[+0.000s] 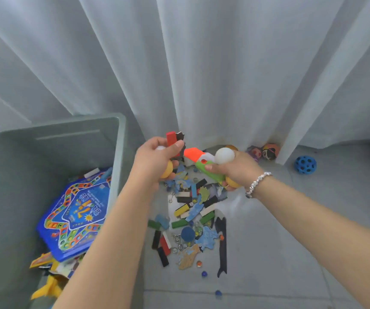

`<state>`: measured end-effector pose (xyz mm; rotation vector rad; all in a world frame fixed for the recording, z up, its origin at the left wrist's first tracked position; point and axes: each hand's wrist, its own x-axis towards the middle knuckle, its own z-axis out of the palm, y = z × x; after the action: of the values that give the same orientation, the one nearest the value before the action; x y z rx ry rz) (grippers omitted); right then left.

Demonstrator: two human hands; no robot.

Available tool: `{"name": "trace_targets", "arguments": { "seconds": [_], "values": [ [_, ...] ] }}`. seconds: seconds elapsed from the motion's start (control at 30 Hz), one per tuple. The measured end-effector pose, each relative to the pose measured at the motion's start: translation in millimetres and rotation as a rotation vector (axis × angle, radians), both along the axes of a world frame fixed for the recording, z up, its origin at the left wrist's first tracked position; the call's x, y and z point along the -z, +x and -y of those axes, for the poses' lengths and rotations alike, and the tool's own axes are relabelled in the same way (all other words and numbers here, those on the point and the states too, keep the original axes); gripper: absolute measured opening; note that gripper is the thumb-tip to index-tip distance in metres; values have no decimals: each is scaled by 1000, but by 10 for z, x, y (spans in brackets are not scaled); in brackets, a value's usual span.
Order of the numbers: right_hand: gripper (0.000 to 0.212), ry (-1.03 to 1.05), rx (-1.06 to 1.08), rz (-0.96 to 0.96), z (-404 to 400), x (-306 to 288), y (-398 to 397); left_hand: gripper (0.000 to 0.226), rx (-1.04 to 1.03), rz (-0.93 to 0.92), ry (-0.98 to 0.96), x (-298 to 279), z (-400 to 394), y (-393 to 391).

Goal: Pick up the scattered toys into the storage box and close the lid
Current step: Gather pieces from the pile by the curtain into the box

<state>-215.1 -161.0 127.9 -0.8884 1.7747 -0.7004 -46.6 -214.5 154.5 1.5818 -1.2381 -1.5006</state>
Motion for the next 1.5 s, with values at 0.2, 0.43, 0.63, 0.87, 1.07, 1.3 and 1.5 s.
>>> {"name": "trace_targets", "arguments": {
  "seconds": [0.2, 0.43, 0.63, 0.87, 1.07, 1.3, 1.5],
  "values": [
    [33, -75, -201, 6, -96, -859, 892, 11, -176, 14, -112, -595, -483, 1025],
    [26, -77, -358, 105, -182, -795, 2295, 10, -411, 19, 110, -311, -927, 2211],
    [34, -76, -687, -296, -189, -558, 2969, 21, -463, 18, 217, -60, -1087, 2743],
    [59, -9, -567, -81, -312, -220, 2983, 20, -533, 143, 133, 71, -1181, 2717],
    [33, -232, -467, -40, -451, -280, 2628, 18, -426, 224, -50, -57, -1256, 2264],
    [19, -401, -370, -208, -660, -471, 1637, 15, -192, 238, -205, -205, -1268, 1347],
    [17, -351, -300, -320, -667, -248, 807, 15, -68, 275, -216, -4, -1095, 504]
  ]
}}
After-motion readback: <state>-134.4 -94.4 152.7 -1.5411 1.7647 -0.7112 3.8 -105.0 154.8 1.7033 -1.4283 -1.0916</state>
